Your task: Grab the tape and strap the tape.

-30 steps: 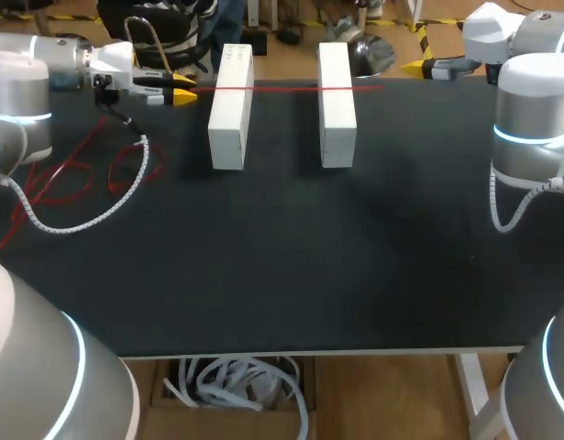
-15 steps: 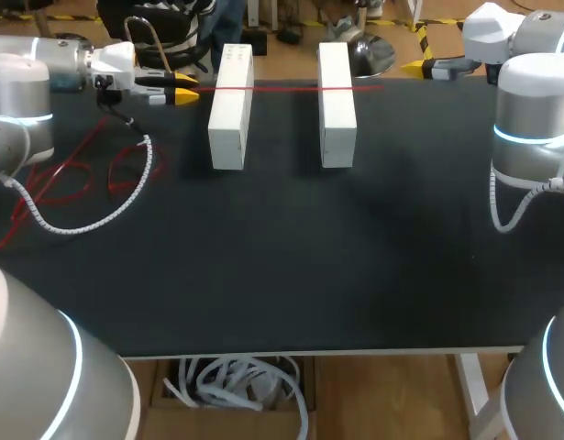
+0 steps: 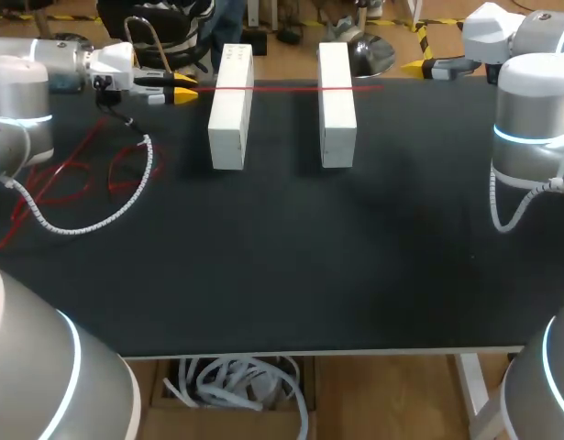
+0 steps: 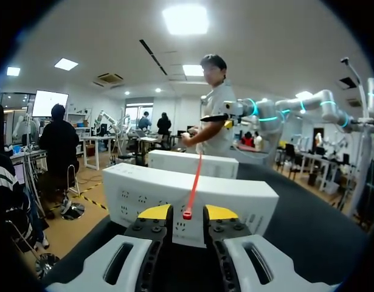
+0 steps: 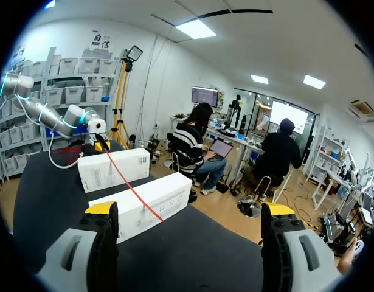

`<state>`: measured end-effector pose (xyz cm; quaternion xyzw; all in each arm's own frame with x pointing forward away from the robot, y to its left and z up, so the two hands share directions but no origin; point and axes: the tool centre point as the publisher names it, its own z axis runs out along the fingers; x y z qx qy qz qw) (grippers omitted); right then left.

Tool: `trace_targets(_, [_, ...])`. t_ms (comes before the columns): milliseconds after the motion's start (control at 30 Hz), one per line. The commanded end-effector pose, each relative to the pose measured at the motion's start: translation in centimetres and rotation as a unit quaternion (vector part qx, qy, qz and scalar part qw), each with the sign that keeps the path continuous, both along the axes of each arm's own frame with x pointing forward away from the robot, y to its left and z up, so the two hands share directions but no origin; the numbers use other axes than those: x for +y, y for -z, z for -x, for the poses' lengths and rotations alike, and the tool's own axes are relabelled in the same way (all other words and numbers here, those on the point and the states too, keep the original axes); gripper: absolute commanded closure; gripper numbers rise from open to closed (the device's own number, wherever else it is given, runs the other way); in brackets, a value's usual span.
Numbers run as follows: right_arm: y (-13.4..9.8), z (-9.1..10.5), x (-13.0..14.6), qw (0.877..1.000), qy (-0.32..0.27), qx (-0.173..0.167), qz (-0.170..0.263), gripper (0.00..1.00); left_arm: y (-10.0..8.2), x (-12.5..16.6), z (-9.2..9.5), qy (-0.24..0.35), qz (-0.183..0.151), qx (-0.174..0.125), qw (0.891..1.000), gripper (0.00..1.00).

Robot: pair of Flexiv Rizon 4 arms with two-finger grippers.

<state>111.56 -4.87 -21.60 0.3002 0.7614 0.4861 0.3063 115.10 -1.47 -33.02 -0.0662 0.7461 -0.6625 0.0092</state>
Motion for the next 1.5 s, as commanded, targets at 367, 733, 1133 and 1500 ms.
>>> trace_targets(367, [0.0,0.1,-0.1,1.000,0.000,0.000,0.000,0.00,0.4,0.2,-0.5,0.008,0.007,0.004,1.000,0.84])
trace_targets(733, [0.0,0.1,-0.1,1.000,0.000,0.000,0.000,0.00,0.4,0.1,-0.4,0.012,0.010,0.002,1.000,1.00])
trace_targets(1133, [0.0,0.1,-0.1,1.000,0.000,0.000,0.000,0.00,-2.8,-1.2,1.1,0.011,0.034,0.000,0.999,1.00])
trace_targets(1500, [0.0,0.1,-0.1,1.000,0.000,0.000,0.000,0.00,-8.3,-4.3,3.3,0.003,0.056,-0.035,0.998,1.00])
